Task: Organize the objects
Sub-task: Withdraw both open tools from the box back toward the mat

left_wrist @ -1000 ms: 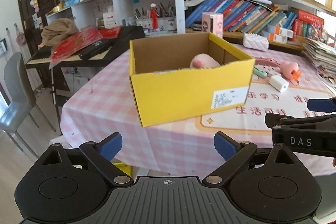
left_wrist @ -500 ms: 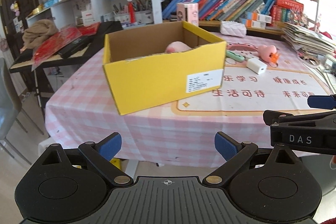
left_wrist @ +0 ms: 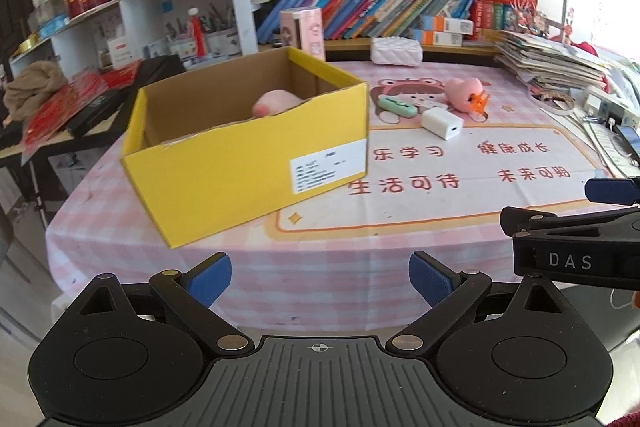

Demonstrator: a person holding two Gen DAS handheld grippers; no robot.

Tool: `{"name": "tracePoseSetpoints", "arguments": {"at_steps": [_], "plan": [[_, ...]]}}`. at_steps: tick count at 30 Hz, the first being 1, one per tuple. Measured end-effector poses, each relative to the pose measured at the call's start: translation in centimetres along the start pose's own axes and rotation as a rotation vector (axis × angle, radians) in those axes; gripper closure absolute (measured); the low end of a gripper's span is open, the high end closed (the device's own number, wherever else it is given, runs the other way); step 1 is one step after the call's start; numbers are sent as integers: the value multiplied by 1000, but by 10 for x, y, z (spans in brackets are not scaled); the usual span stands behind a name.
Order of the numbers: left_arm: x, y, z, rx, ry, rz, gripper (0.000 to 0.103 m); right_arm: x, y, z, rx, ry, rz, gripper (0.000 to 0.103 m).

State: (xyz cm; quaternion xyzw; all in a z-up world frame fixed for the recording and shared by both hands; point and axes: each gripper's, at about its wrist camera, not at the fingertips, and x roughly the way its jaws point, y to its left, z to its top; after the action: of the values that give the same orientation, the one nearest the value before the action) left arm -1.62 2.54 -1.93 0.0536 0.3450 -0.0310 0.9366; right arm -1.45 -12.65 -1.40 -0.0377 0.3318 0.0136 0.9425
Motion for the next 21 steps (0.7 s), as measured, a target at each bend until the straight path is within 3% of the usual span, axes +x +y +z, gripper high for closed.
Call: {"name": "tracePoseSetpoints", "arguments": {"at_steps": [21], "plan": [[67,-49,61,-19,12,-1,6,72,-63,56,-15,27,15,13]]}}
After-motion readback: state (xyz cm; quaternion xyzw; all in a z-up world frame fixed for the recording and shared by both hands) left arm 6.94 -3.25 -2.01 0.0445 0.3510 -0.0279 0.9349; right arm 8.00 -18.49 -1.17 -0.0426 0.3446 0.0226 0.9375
